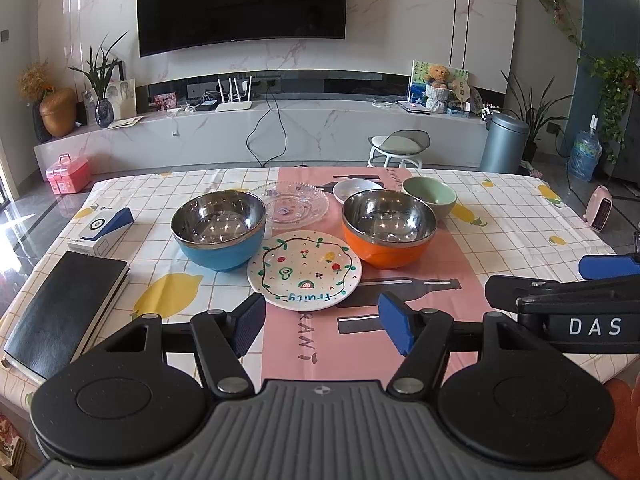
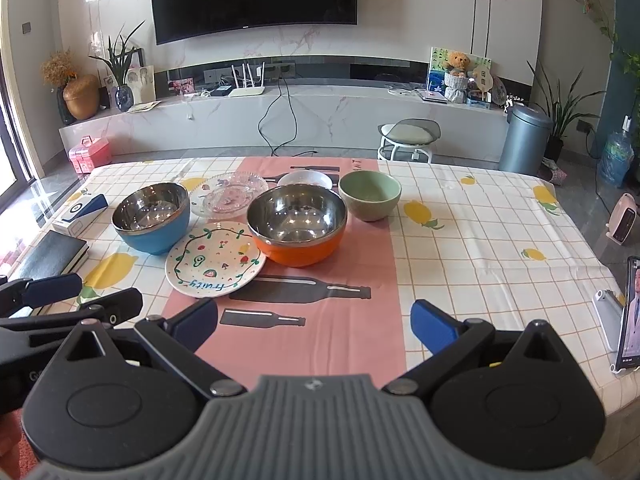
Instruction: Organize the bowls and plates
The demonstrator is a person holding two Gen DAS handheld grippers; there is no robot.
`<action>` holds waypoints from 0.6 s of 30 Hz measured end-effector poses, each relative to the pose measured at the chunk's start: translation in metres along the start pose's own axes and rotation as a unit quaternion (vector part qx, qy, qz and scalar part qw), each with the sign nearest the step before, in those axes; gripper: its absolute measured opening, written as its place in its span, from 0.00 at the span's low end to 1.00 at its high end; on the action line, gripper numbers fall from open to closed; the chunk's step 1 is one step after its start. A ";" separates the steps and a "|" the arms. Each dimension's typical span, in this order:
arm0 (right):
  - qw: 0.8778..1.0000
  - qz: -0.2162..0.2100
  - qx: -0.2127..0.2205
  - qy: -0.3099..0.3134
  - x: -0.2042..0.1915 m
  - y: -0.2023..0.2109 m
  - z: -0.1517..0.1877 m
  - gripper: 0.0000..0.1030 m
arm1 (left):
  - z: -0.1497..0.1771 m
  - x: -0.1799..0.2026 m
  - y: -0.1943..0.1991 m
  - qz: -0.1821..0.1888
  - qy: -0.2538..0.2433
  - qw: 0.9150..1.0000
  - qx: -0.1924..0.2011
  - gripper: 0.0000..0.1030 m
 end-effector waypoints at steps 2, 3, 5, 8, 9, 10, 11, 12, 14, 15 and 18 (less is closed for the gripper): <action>1.000 0.000 0.000 0.000 0.000 0.000 0.000 0.98 | 0.000 0.000 0.000 0.000 0.000 1.000 -0.001 0.74; 1.000 0.000 0.000 0.000 0.000 0.000 0.000 0.98 | 0.000 0.000 0.000 -0.001 0.000 1.000 -0.001 0.74; 1.000 0.001 0.000 0.000 0.001 0.000 -0.002 0.98 | -0.001 -0.002 0.000 -0.001 0.004 1.000 -0.003 0.74; 1.000 0.004 0.000 -0.002 0.002 0.000 -0.003 0.98 | -0.002 -0.003 0.001 -0.003 0.006 1.000 -0.003 0.74; 1.000 0.004 0.000 -0.003 0.003 0.000 -0.003 0.98 | -0.002 -0.004 0.001 -0.003 0.006 1.000 -0.003 0.74; 1.000 0.004 0.000 -0.003 0.003 0.000 -0.003 0.98 | -0.003 -0.004 0.001 -0.003 0.006 1.000 -0.003 0.74; 1.000 0.004 0.001 -0.003 0.004 0.001 -0.003 0.98 | -0.003 -0.004 0.002 -0.002 0.006 1.000 -0.003 0.74; 1.000 0.004 0.001 -0.003 0.004 0.001 -0.004 0.98 | -0.003 -0.003 0.002 -0.002 0.006 1.000 -0.003 0.74; 1.000 0.005 0.000 -0.004 0.004 0.001 -0.003 0.98 | -0.003 -0.003 0.002 -0.002 0.006 1.000 -0.003 0.74; 1.000 0.004 0.000 -0.004 0.004 0.001 -0.004 0.98 | -0.003 -0.004 0.002 -0.003 0.006 1.000 -0.003 0.74; 1.000 0.005 0.000 -0.004 0.004 0.001 -0.004 0.98 | -0.003 -0.004 0.002 -0.002 0.007 1.000 -0.003 0.74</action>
Point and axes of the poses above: each gripper's, at about its wrist camera, not at the fingertips, and y roughly against the way its jaws point, x to its right, z to its underside, the point moved 8 cm from there along -y, roughly the way its jaws point
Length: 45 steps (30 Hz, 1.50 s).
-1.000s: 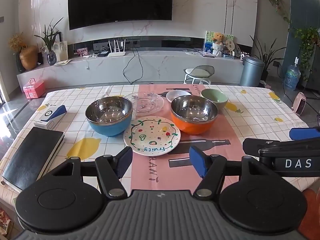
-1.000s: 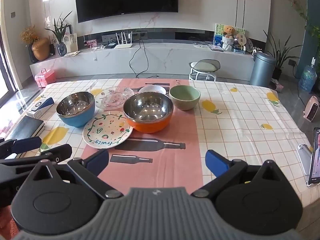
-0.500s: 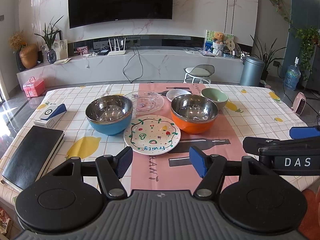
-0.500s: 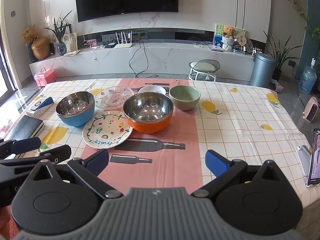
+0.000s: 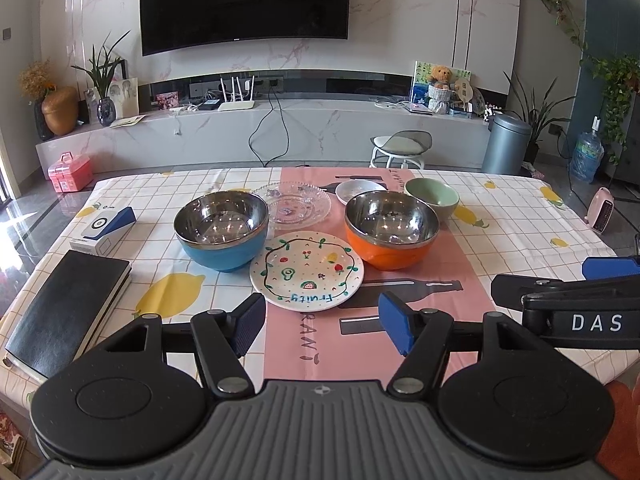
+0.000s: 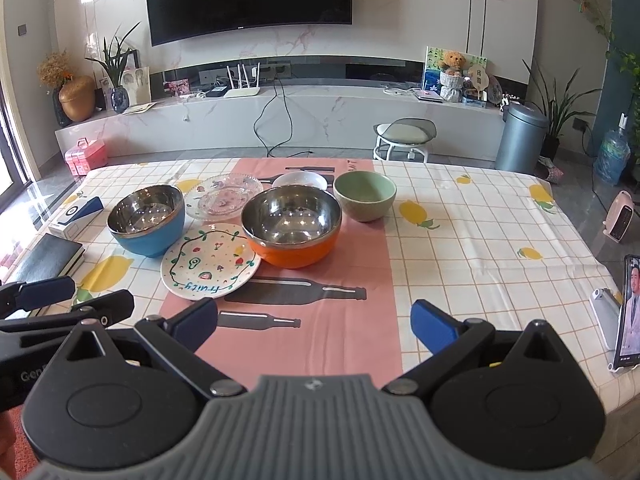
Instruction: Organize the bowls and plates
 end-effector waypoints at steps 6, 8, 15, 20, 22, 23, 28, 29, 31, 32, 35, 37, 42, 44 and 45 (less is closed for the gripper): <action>1.000 0.002 0.000 -0.001 0.001 0.000 0.000 0.98 | 0.000 0.000 0.000 -0.002 0.002 1.000 -0.003 0.74; 1.000 0.002 0.000 -0.001 0.001 0.000 0.001 0.98 | 0.001 0.000 0.000 -0.002 0.003 1.000 -0.004 0.74; 1.000 0.002 0.000 -0.001 0.001 0.000 0.001 0.98 | 0.001 0.000 0.000 -0.001 0.004 1.000 -0.004 0.74; 1.000 0.002 0.000 -0.001 0.001 0.000 0.001 0.98 | 0.001 0.000 0.000 -0.001 0.004 1.000 -0.005 0.74; 1.000 0.002 0.000 -0.001 0.001 0.000 0.001 0.98 | 0.002 0.000 0.000 -0.001 0.004 1.000 -0.005 0.74; 1.000 0.002 0.000 -0.001 0.001 0.000 0.001 0.98 | 0.002 0.000 0.000 -0.002 0.004 1.000 -0.005 0.74; 1.000 0.003 -0.001 -0.001 0.001 0.000 0.002 0.98 | 0.002 -0.001 0.000 -0.002 0.004 1.000 -0.005 0.74; 1.000 0.003 0.000 -0.001 0.001 0.000 0.001 0.98 | 0.002 -0.001 0.000 -0.002 0.004 1.000 -0.005 0.74; 1.000 0.002 -0.001 -0.001 0.001 0.000 0.001 0.98 | 0.002 -0.001 0.000 -0.002 0.005 1.000 -0.005 0.74; 1.000 0.003 -0.001 -0.001 0.001 0.000 0.002 0.98 | 0.002 -0.001 0.000 -0.002 0.004 1.000 -0.005 0.74; 1.000 0.002 -0.001 -0.001 0.001 0.000 0.002 0.98 | 0.002 -0.001 0.000 -0.002 0.004 1.000 -0.005 0.74; 1.000 0.003 -0.001 -0.001 0.001 0.000 0.002 0.98 | 0.002 -0.001 0.000 -0.002 0.005 1.000 -0.005 0.74; 1.000 0.003 -0.001 -0.001 0.001 0.000 0.002 0.98 | 0.003 0.000 0.000 0.004 0.007 1.000 -0.007 0.74; 1.000 0.002 -0.001 -0.001 0.001 0.000 0.002 0.98 | 0.005 0.000 -0.001 0.012 0.008 1.000 -0.009 0.74; 1.000 0.000 0.000 -0.001 0.001 -0.001 0.002 0.98 | 0.005 0.000 -0.001 0.016 0.009 1.000 -0.009 0.74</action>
Point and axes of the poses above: each gripper's, at about its wrist camera, not at the fingertips, and y roughly against the way its jaws point, x to its right, z to its underside, the point moved 8 cm from there along -y, roughly the way its jaws point
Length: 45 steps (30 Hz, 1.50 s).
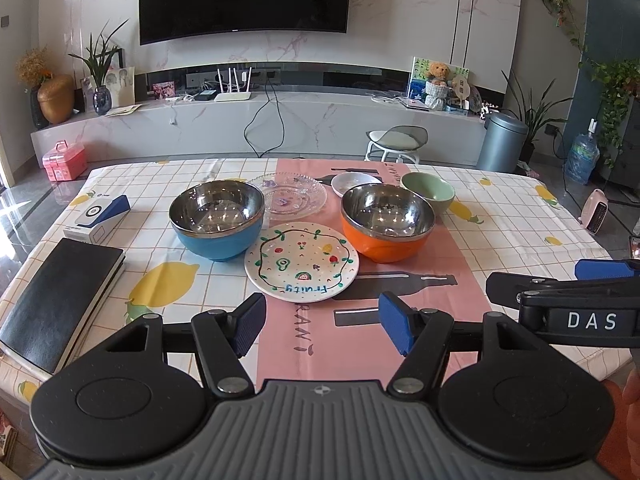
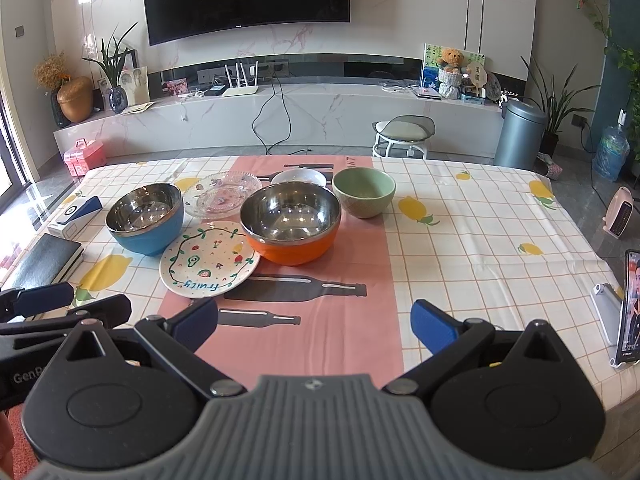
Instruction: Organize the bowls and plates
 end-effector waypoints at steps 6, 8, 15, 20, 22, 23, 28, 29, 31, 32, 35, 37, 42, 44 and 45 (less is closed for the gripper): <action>0.998 -0.043 0.036 -0.001 -0.004 -0.003 0.004 0.98 | -0.004 -0.014 -0.004 0.001 0.021 1.000 0.012 0.74; 0.998 -0.054 0.045 -0.003 -0.007 -0.008 0.005 0.98 | -0.007 -0.020 -0.006 0.006 0.032 0.999 0.016 0.74; 0.995 -0.079 0.057 0.008 -0.016 -0.035 0.003 0.97 | -0.010 -0.046 -0.023 0.034 0.071 0.997 0.024 0.58; 0.994 -0.082 0.067 -0.009 -0.019 -0.053 -0.004 0.80 | -0.010 -0.058 -0.037 0.043 0.087 0.995 0.034 0.55; 0.993 -0.102 0.060 -0.022 -0.023 -0.064 -0.006 0.80 | -0.011 -0.062 -0.043 0.036 0.088 0.995 0.044 0.55; 0.992 -0.108 0.059 -0.025 -0.025 -0.069 -0.007 0.80 | -0.012 -0.064 -0.045 0.033 0.093 0.994 0.056 0.55; 0.988 -0.128 0.074 -0.038 -0.035 -0.090 -0.010 0.80 | -0.007 -0.081 -0.063 0.034 0.154 0.985 0.070 0.58; 0.987 -0.131 0.080 -0.043 -0.036 -0.093 -0.011 0.80 | -0.006 -0.084 -0.065 0.033 0.159 0.984 0.075 0.60; 0.986 -0.127 0.094 -0.057 -0.036 -0.099 -0.010 0.80 | -0.003 -0.088 -0.072 0.041 0.163 0.983 0.070 0.72; 0.986 -0.120 0.097 -0.062 -0.036 -0.103 -0.011 0.80 | -0.001 -0.090 -0.077 0.040 0.166 0.983 0.059 0.72; 0.989 -0.103 0.086 -0.058 -0.038 -0.119 -0.009 0.80 | 0.003 -0.097 -0.092 0.022 0.173 0.984 0.044 0.71; 0.990 -0.103 0.071 -0.072 -0.037 -0.131 -0.007 0.72 | 0.006 -0.098 -0.102 0.026 0.173 0.984 0.035 0.70; 0.982 -0.130 0.006 -0.133 -0.035 -0.169 0.000 0.41 | 0.012 -0.108 -0.127 0.024 0.188 0.982 0.004 0.50; 0.979 -0.136 -0.016 -0.151 -0.035 -0.183 0.003 0.36 | 0.012 -0.112 -0.138 0.033 0.197 0.980 -0.002 0.45; 0.977 -0.141 -0.025 -0.158 -0.035 -0.190 0.004 0.34 | 0.011 -0.114 -0.142 0.037 0.200 0.979 -0.005 0.38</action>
Point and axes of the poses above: each gripper's, at about its wrist camera, not at the fingertips, and y roughly against the way its jaws point, x to its right, z to its underside, the point moved 8 cm from there along -y, roughly the way its jaws point
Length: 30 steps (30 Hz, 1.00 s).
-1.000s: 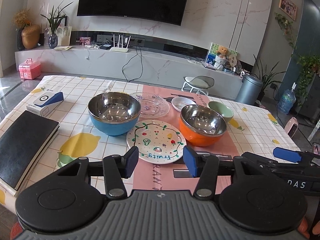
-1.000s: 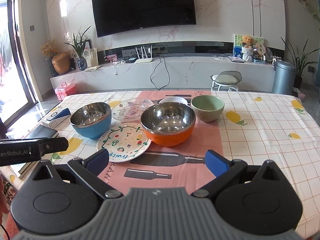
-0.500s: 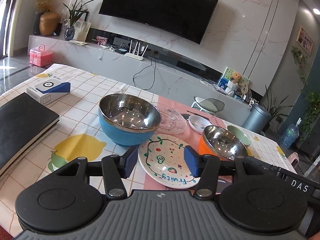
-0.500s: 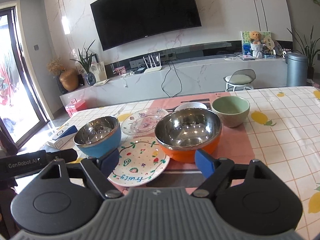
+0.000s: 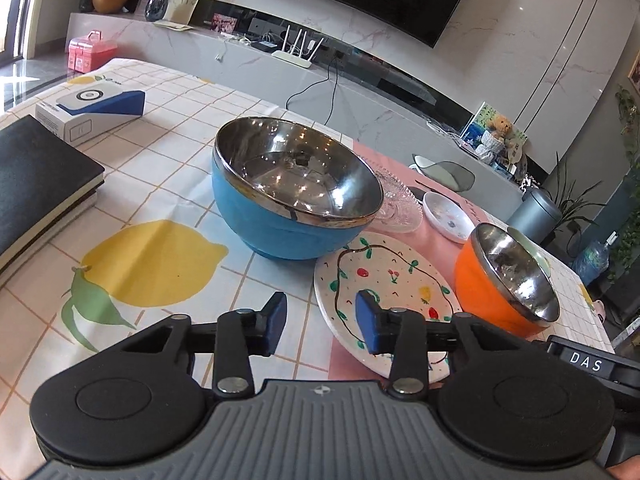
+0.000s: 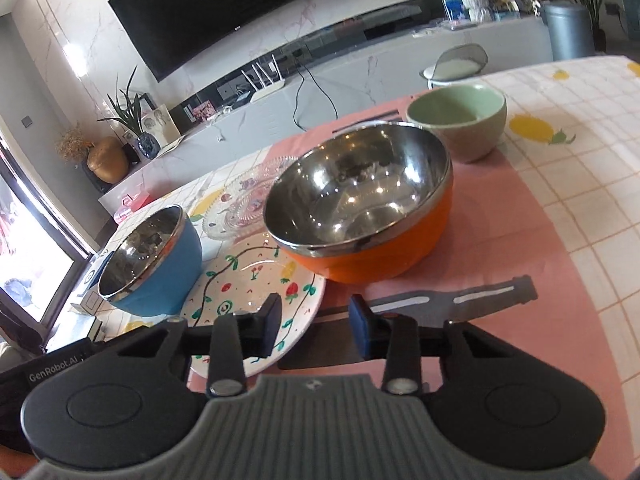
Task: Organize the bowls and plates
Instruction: 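Reach the left tool to the white 'fruity' plate rim and close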
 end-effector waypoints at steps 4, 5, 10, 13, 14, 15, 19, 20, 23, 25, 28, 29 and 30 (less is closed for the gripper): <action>0.999 -0.008 -0.021 -0.027 0.007 -0.019 0.002 0.28 | -0.005 -0.003 -0.017 -0.001 0.005 1.000 -0.016 0.36; 0.999 -0.009 -0.024 -0.030 0.008 -0.023 0.002 0.28 | -0.006 -0.004 -0.020 -0.001 0.009 1.000 -0.019 0.36; 0.998 -0.024 -0.029 -0.047 0.009 -0.035 -0.002 0.24 | -0.006 -0.007 -0.033 0.005 0.019 0.999 -0.031 0.36; 0.997 -0.033 -0.032 -0.055 0.010 -0.040 -0.005 0.20 | -0.006 -0.009 -0.036 0.008 0.026 0.999 -0.030 0.36; 0.997 -0.035 -0.032 -0.059 0.010 -0.042 -0.006 0.17 | -0.007 -0.008 -0.037 0.008 0.025 0.999 -0.029 0.36; 0.997 -0.036 -0.033 -0.063 0.011 -0.043 -0.007 0.14 | -0.007 -0.008 -0.037 0.008 0.025 0.999 -0.029 0.36; 0.996 -0.038 -0.031 -0.069 0.013 -0.046 -0.007 0.08 | -0.007 -0.004 -0.041 0.013 0.015 0.999 -0.035 0.15; 0.996 -0.038 -0.030 -0.069 0.013 -0.045 -0.007 0.07 | -0.005 -0.002 -0.042 0.020 0.017 0.999 -0.040 0.12; 0.996 -0.039 -0.030 -0.070 0.013 -0.045 -0.006 0.07 | -0.004 0.000 -0.040 0.013 0.016 0.999 -0.034 0.12; 0.996 -0.040 -0.033 -0.074 0.015 -0.043 -0.005 0.06 | -0.004 0.002 -0.039 0.013 0.018 0.999 -0.034 0.11; 0.996 -0.042 -0.035 -0.074 0.017 -0.040 -0.006 0.06 | -0.003 0.003 -0.032 0.015 0.021 0.999 -0.033 0.12; 0.996 -0.043 -0.035 -0.074 0.017 -0.038 -0.007 0.06 | -0.004 0.002 -0.030 0.016 0.021 0.999 -0.033 0.12; 0.996 -0.044 -0.035 -0.073 0.016 -0.036 -0.007 0.06 | -0.004 0.002 -0.027 0.016 0.023 0.999 -0.032 0.12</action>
Point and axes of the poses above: each gripper's, at about its wrist camera, not at the fingertips, and y roughly against the way its jaws point, x to its right, z to its underside, the point moved 8 cm from there along -y, roughly the way its jaws point
